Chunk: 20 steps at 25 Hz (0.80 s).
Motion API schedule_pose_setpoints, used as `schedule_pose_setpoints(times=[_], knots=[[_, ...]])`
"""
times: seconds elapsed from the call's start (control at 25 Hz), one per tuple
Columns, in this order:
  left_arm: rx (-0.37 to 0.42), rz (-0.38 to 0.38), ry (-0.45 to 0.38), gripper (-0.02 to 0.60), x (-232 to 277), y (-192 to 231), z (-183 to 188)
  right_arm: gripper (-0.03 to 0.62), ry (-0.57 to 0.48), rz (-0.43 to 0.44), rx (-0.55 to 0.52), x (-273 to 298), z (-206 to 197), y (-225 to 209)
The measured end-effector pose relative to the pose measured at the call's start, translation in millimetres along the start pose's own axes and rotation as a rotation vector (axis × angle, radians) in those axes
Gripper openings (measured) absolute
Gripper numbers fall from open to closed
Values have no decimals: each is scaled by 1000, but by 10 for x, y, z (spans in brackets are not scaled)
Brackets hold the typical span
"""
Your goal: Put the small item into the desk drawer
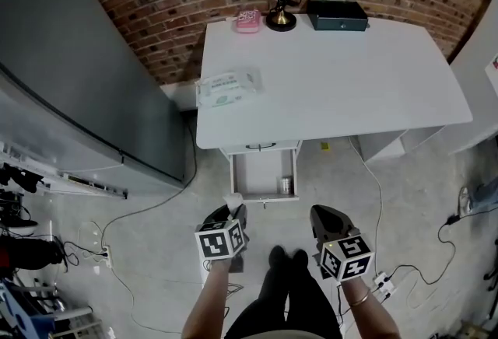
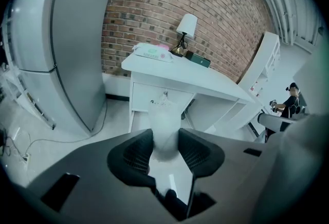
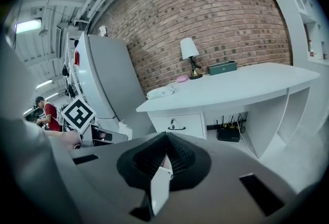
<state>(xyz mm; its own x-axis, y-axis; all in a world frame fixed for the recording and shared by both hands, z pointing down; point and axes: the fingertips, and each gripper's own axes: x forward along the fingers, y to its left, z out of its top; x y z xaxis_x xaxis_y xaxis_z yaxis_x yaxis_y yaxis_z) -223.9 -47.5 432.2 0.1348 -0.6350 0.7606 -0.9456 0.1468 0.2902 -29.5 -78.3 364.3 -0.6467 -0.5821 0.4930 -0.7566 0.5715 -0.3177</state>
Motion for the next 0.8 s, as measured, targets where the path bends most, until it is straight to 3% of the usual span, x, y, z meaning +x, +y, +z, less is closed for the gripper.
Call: schedule_pose_setpoints(times=[0.4,0.8], knots=[[8,34,21,176,536,80,-99,8,27,33,15,413,-222,-194],[36,46,15,176,1242,195,-289,8,59,67,1,825,-747,-496]])
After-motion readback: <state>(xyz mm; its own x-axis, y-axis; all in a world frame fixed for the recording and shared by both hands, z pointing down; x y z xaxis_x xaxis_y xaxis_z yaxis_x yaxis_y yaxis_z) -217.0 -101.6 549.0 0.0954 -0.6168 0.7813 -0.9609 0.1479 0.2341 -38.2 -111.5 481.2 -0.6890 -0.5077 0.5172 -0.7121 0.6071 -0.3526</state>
